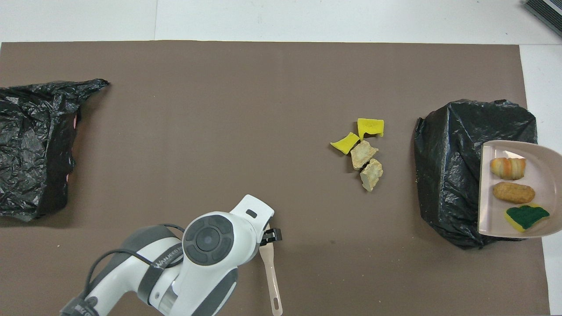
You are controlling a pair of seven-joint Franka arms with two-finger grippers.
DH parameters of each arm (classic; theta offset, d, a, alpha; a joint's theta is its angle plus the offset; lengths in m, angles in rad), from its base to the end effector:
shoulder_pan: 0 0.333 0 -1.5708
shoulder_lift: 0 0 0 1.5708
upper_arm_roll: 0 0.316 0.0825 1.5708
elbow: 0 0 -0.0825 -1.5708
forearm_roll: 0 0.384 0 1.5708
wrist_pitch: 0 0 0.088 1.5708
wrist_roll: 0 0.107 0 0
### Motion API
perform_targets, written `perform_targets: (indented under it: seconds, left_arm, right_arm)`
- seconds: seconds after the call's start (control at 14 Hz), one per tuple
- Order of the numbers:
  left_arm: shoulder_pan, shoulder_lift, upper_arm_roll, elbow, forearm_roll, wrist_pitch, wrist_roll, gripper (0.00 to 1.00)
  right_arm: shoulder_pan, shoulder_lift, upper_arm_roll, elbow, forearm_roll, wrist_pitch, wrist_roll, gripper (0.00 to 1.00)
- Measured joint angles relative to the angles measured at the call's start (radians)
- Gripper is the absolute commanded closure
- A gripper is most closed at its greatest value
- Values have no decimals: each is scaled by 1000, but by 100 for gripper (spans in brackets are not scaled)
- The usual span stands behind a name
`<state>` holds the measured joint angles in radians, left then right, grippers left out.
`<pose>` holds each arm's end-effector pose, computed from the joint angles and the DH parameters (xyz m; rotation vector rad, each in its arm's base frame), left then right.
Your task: Sweep and dump trash in bin
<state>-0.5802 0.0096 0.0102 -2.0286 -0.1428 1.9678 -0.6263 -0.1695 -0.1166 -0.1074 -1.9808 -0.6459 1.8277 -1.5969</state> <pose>0.4548 -0.3024 0.4365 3.0624 0.1782 -0.2013 0.4916 -0.1926 0.5289 1.9881 1.8561 -0.7167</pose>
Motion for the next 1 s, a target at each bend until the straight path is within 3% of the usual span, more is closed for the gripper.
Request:
perform_targets:
  seconds: [0.21, 0.71, 1.0]
  left_arm:
    - [142, 32, 3, 129, 1, -105, 167, 0]
    - [424, 29, 7, 291, 7, -285, 513, 0]
    - [479, 17, 7, 337, 80, -315, 574, 0]
  right_arm:
    - [9, -2, 0, -7, -75, 0, 0, 100]
    - [129, 1, 2, -12, -208, -108, 167, 100]
    - [146, 3, 2, -13, -262, -150, 221, 100]
